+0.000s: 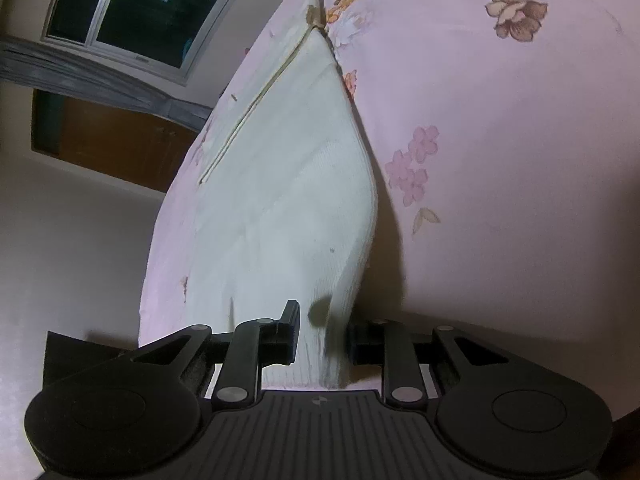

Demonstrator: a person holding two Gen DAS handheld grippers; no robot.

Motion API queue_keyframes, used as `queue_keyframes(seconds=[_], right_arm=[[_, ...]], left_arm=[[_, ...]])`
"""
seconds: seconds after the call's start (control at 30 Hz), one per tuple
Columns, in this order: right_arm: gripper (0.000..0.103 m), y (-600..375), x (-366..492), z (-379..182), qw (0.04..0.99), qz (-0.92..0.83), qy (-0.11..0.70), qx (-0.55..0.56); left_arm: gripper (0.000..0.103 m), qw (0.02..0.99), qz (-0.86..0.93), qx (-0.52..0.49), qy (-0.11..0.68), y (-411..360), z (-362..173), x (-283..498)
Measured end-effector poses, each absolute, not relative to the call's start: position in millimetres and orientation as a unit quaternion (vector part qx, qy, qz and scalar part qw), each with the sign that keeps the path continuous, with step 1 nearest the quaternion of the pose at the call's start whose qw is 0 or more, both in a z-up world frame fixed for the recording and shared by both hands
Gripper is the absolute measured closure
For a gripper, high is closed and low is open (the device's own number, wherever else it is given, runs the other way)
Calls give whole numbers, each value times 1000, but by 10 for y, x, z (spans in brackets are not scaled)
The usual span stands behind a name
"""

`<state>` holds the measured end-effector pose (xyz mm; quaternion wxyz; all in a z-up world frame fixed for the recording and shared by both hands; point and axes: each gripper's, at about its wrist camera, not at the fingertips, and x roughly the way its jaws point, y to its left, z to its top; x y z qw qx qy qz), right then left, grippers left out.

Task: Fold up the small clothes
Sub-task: 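Grasp the sweater hem corners with both grippers, then lift the hem with both grippers and fold it over toward the collar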

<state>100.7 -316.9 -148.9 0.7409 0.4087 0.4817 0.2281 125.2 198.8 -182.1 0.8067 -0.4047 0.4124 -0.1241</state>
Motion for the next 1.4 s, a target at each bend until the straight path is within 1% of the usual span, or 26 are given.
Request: queue_keyframes(seconds=[0.03, 0.07, 0.1, 0.17, 0.33, 0.4, 0.5, 0.57, 0.73, 0.83, 0.87, 1.0, 1.07, 1.13, 1.17, 1.2, 1.23, 1.27, 1.3, 1.4], right_arm=[[83, -3157, 1001, -1490, 741, 228, 482, 408], [98, -3132, 1005, -1491, 743, 228, 481, 406], [98, -3116, 1023, -1472, 747, 228, 480, 400], [99, -3093, 1045, -1420, 756, 226, 475, 389], [99, -3127, 1046, -1190, 777, 236, 438, 385], [99, -3144, 1037, -1141, 783, 239, 426, 384], [99, -3120, 1072, -1213, 790, 221, 454, 348], [99, -3148, 1050, -1173, 793, 222, 448, 348], [99, -3265, 1095, -802, 814, 229, 402, 351], [101, -3333, 1190, -470, 831, 237, 364, 348], [101, -3352, 1243, -339, 837, 238, 351, 345], [101, -3287, 1546, 67, 855, 248, 326, 318], [101, -3233, 1662, 156, 858, 249, 339, 295], [100, -3165, 1693, 28, 844, 256, 378, 284], [95, -3140, 1653, -119, 838, 251, 397, 278], [74, -3114, 1619, -296, 832, 242, 419, 270], [59, -3094, 1552, -504, 827, 231, 440, 264], [42, -3104, 1486, -684, 825, 213, 450, 269], [42, -3125, 1403, -844, 821, 199, 454, 283], [43, -3161, 1212, -1205, 790, 201, 471, 338]], left_arm=[[89, 808, -123, -404, 412, 1987, -1819, 1263], [93, 810, -123, -399, 412, 1981, -1808, 1274], [96, 814, -123, -388, 415, 1962, -1788, 1297], [99, 822, -125, -376, 409, 1951, -1719, 1303], [99, 846, -127, -362, 370, 1999, -1507, 1209], [99, 848, -112, -354, 378, 2027, -1540, 1186], [100, 839, -91, -364, 395, 2079, -1642, 1172], [100, 842, -95, -366, 384, 2064, -1588, 1144], [100, 859, -115, -375, 328, 2070, -1211, 1155], [101, 873, -129, -366, 295, 2093, -895, 1244], [103, 875, -132, -366, 288, 2085, -819, 1290], [103, 880, -146, -365, 266, 2134, -580, 1508], [103, 882, -151, -346, 281, 2081, -550, 1626], [103, 884, -150, -319, 305, 2043, -649, 1635], [84, 885, -144, -309, 316, 2041, -735, 1605], [74, 884, -139, -308, 322, 2055, -839, 1559], [64, 881, -124, -315, 331, 2079, -950, 1506], [61, 876, -106, -322, 342, 2108, -1072, 1427], [61, 871, -100, -325, 353, 2129, -1178, 1366], [65, 853, -74, -326, 400, 2162, -1462, 1228]])
